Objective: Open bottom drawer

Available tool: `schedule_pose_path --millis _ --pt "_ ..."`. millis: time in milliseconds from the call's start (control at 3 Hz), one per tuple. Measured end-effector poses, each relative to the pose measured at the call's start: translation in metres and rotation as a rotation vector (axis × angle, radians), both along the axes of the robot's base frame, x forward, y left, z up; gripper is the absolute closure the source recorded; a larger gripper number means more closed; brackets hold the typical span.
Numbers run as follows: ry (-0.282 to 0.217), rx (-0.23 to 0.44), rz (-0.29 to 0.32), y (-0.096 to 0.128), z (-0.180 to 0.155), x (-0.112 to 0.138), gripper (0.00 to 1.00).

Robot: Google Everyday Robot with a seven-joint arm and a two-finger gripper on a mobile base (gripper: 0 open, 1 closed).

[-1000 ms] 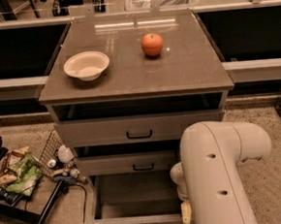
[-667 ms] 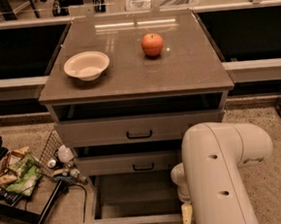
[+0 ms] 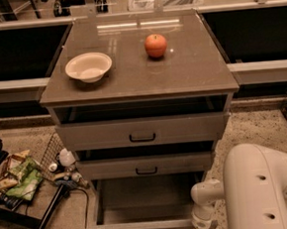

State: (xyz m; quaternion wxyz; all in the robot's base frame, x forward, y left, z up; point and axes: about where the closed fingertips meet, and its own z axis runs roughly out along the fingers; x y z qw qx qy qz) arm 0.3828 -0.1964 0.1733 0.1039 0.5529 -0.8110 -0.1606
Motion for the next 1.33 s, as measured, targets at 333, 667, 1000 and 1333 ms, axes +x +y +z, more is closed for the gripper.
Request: schedule_pose_path --millis 333,667,1000,1333 --pt "0.037 0.058 -0.015 0.006 0.006 -0.028 0.53" --pt "0.041 0.099 -0.013 0.01 0.018 -0.047 0.76" --pt "0.041 0.101 -0.013 0.011 0.018 -0.047 0.98" --pt "0.043 0.101 -0.012 0.011 0.018 -0.048 0.0"
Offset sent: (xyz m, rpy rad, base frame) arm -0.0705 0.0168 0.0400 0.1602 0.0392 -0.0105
